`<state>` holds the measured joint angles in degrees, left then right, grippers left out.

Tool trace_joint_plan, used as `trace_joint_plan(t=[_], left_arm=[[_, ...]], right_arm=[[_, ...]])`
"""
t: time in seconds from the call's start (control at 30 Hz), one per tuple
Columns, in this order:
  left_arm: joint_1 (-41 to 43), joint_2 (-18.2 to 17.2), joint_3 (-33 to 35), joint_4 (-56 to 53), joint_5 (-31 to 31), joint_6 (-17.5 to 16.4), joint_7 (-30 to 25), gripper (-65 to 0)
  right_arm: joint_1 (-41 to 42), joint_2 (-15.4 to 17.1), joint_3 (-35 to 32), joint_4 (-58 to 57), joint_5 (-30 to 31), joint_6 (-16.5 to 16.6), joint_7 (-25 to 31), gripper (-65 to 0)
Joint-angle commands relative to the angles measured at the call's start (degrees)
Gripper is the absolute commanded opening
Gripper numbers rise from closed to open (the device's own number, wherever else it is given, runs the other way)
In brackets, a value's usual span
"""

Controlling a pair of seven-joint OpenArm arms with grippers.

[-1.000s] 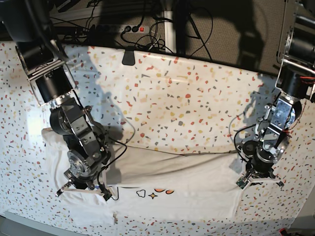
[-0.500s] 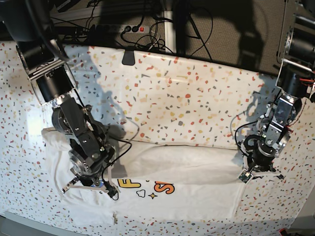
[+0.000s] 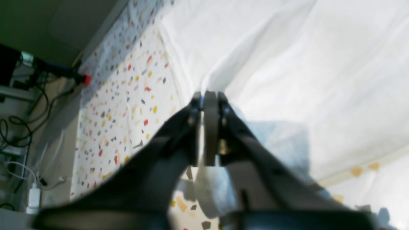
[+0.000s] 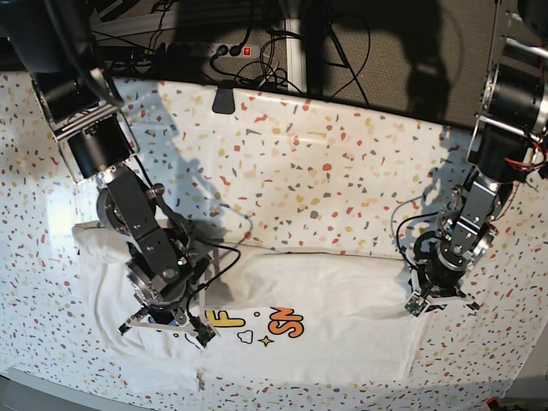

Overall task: Fold the T-shirt properly
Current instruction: 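Open both grippers to release the folded fabric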

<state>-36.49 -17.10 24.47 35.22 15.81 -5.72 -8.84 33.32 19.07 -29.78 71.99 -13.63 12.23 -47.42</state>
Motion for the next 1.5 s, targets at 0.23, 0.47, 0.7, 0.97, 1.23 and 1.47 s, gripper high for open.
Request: trace_joint_plan(t=[0.23, 0.47, 0.7, 0.97, 1.23, 1.47], left_arm=[[-1.95, -0.55, -0.37, 0.7, -0.31, 1.05, -0.66, -32.8], [-1.95, -0.55, -0.37, 0.7, -0.31, 1.05, -0.15, -32.8], [-1.95, -0.55, -0.37, 0.7, -0.37, 1.05, 0.0, -32.8], [-1.92, -0.55, -0.37, 0.7, -0.52, 1.07, 0.57, -32.8], [-1.92, -0.52, -0.37, 0.7, -0.55, 1.07, 0.61, -32.8], [-1.92, -0.5, -0.37, 0.7, -0.57, 1.07, 0.59, -32.8]], right_arm=[[2.1, 0.92, 0.9, 0.9, -7.13, -1.92, 0.02, -29.4], [2.14, 3.06, 12.85, 0.9, 3.58, -2.05, 1.86, -29.4], [4.09, 2.8, 33.75, 0.92, 20.68, 9.42, -1.09, -29.4], [2.95, 2.32, 37.03, 0.48, 59.49, 27.77, -15.67, -29.4], [2.23, 1.55, 36.89, -16.85, 57.07, 27.77, 0.42, -29.5], [3.67, 0.46, 36.89, -35.19, 37.55, 27.77, 19.06, -29.5]])
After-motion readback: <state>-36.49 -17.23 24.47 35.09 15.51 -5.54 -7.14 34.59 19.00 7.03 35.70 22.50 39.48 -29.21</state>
